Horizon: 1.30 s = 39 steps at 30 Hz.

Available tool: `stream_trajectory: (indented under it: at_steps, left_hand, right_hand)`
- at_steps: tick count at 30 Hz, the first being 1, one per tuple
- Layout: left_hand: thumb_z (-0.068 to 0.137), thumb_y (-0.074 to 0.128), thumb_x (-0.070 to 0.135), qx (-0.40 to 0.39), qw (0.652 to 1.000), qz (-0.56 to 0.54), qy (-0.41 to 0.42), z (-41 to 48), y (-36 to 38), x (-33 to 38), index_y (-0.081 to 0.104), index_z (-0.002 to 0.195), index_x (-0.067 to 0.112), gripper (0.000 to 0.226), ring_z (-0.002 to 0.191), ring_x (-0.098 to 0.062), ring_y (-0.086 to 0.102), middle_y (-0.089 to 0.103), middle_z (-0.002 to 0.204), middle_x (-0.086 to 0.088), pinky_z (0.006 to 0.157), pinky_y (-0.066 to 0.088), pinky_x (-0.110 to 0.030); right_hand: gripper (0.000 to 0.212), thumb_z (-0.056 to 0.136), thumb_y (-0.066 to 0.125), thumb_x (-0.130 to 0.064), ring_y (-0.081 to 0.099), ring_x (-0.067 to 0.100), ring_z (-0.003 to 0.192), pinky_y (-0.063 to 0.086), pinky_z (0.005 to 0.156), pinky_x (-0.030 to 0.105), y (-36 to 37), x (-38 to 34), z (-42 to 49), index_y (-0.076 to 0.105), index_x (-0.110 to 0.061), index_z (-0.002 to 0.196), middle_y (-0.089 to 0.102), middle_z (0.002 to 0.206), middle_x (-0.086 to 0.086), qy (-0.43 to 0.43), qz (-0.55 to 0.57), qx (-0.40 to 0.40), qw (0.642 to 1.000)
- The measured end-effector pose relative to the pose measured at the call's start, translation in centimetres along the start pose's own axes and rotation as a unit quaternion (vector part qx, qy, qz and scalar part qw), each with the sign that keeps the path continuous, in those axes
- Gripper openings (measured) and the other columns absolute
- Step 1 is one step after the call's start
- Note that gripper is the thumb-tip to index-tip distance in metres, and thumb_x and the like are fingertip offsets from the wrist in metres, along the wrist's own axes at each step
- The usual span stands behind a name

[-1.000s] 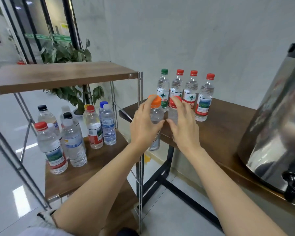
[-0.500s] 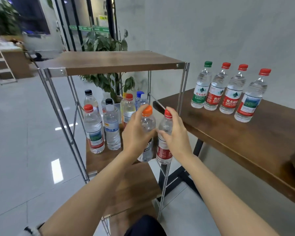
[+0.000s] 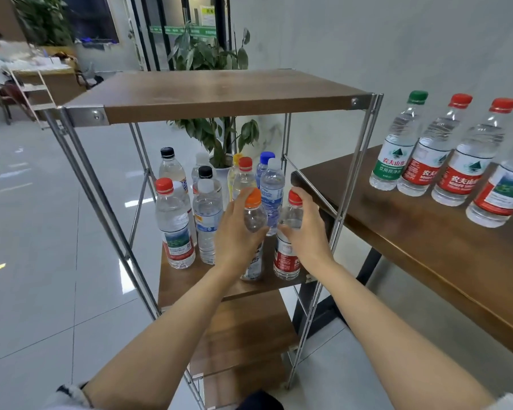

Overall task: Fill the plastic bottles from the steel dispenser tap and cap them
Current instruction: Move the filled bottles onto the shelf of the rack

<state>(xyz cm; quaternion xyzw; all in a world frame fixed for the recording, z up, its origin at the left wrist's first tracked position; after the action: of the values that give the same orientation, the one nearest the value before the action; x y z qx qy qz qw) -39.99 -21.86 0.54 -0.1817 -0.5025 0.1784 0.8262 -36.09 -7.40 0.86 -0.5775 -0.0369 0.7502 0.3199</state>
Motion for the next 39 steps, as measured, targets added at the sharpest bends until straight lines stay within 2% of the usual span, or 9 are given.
stream_trajectory:
  at_steps: [3, 8, 15, 22, 24, 27, 31, 35, 39]
  left_hand:
    - [0.078, 0.083, 0.027, 0.006, 1.0, -0.009, -0.005, 0.8, 0.6, -0.3, 0.034, 0.146, 0.04, 0.085, 0.121, -0.017, 0.057, 0.053, 0.14, 0.007, 0.097, 0.052, -0.041]
    - [0.077, 0.083, 0.024, 0.014, 1.0, -0.004, -0.012, 2.0, 1.5, -0.9, 0.03, 0.145, 0.044, 0.089, 0.116, -0.018, 0.061, 0.051, 0.142, 0.006, 0.091, 0.056, -0.048]
    - [0.079, 0.082, 0.02, 0.037, 0.999, 0.004, -0.005, 3.6, 2.7, -1.7, 0.03, 0.147, 0.042, 0.089, 0.114, -0.018, 0.061, 0.051, 0.14, 0.005, 0.091, 0.056, -0.046]
    - [0.076, 0.085, 0.02, 0.053, 0.998, 0.019, 0.004, 4.7, 3.6, -2.3, 0.032, 0.147, 0.034, 0.09, 0.119, -0.021, 0.059, 0.053, 0.141, 0.001, 0.095, 0.054, -0.045]
    - [0.076, 0.085, 0.016, 0.057, 0.998, 0.023, 0.009, 5.0, 3.7, -2.2, 0.034, 0.148, 0.028, 0.089, 0.126, -0.021, 0.054, 0.052, 0.142, -0.001, 0.1, 0.051, -0.04]
    - [0.076, 0.085, 0.012, 0.061, 0.998, 0.024, 0.005, 5.4, 3.7, -2.2, 0.035, 0.149, 0.026, 0.089, 0.126, -0.02, 0.052, 0.053, 0.141, -0.002, 0.097, 0.05, -0.034]
    - [0.075, 0.086, 0.013, 0.061, 0.998, 0.023, 0.008, 5.7, 3.8, -2.5, 0.033, 0.146, 0.033, 0.091, 0.116, -0.022, 0.06, 0.053, 0.138, 0.0, 0.089, 0.057, -0.044]
    - [0.075, 0.085, 0.013, 0.065, 0.998, 0.026, 0.009, 5.9, 3.9, -2.4, 0.034, 0.147, 0.03, 0.09, 0.118, -0.022, 0.058, 0.053, 0.139, -0.001, 0.091, 0.056, -0.044]
    - [0.075, 0.085, 0.014, 0.063, 0.998, 0.024, 0.005, 5.9, 3.8, -2.2, 0.035, 0.148, 0.027, 0.089, 0.123, -0.022, 0.056, 0.052, 0.141, -0.003, 0.096, 0.054, -0.04]
  right_hand:
    - [0.075, 0.089, 0.071, -0.011, 0.051, 0.015, 0.125, 0.047, 0.104, 0.051, 0.6, 0.6, 1.1, 0.03, -0.045, 0.142, 0.045, 0.142, -0.002, -0.012, -0.012, 0.007, 1.0]
    - [0.076, 0.089, 0.071, -0.009, 0.047, 0.018, 0.13, 0.044, 0.106, 0.043, 0.9, 1.3, 2.7, 0.029, -0.031, 0.149, 0.043, 0.144, 0.005, -0.04, -0.027, -0.001, 0.999]
    - [0.075, 0.086, 0.074, -0.014, 0.048, 0.02, 0.127, 0.046, 0.105, 0.042, 1.5, 1.8, 4.7, 0.031, -0.021, 0.148, 0.043, 0.142, 0.01, -0.066, -0.018, -0.007, 0.998]
    - [0.077, 0.086, 0.075, -0.014, 0.048, 0.018, 0.128, 0.045, 0.107, 0.043, 1.9, 2.8, 6.4, 0.03, -0.023, 0.148, 0.044, 0.144, 0.009, -0.088, -0.017, -0.026, 0.996]
    - [0.077, 0.085, 0.075, -0.009, 0.048, 0.015, 0.126, 0.045, 0.105, 0.037, 2.1, 3.0, 6.9, 0.031, -0.023, 0.147, 0.045, 0.143, 0.009, -0.086, -0.014, -0.027, 0.996]
    - [0.076, 0.084, 0.075, -0.003, 0.045, 0.009, 0.121, 0.039, 0.097, 0.02, 2.3, 3.1, 7.5, 0.035, -0.021, 0.146, 0.046, 0.141, 0.01, -0.087, -0.004, -0.025, 0.996]
    - [0.074, 0.084, 0.073, 0.003, 0.047, 0.012, 0.118, 0.039, 0.083, 0.001, 2.6, 3.5, 8.1, 0.036, -0.017, 0.144, 0.046, 0.138, 0.011, -0.099, 0.008, -0.021, 0.995]
    - [0.078, 0.082, 0.075, 0.002, 0.049, 0.013, 0.123, 0.043, 0.098, 0.016, 3.0, 3.9, 8.7, 0.036, -0.02, 0.145, 0.048, 0.137, 0.009, -0.112, 0.001, -0.018, 0.994]
    - [0.078, 0.082, 0.076, 0.0, 0.048, 0.013, 0.124, 0.044, 0.099, 0.017, 3.1, 4.1, 8.8, 0.035, -0.021, 0.146, 0.047, 0.139, 0.008, -0.117, 0.004, -0.024, 0.993]
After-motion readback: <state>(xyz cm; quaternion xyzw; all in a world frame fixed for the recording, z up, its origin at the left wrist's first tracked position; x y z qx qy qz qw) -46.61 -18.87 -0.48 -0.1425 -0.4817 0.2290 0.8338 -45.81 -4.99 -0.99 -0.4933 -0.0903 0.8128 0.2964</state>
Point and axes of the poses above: each hand's wrist, its own z-axis towards the middle knuckle, its own y-axis out of the palm, x = y × z, the point moved 1 cm from there along z, towards the middle knuckle
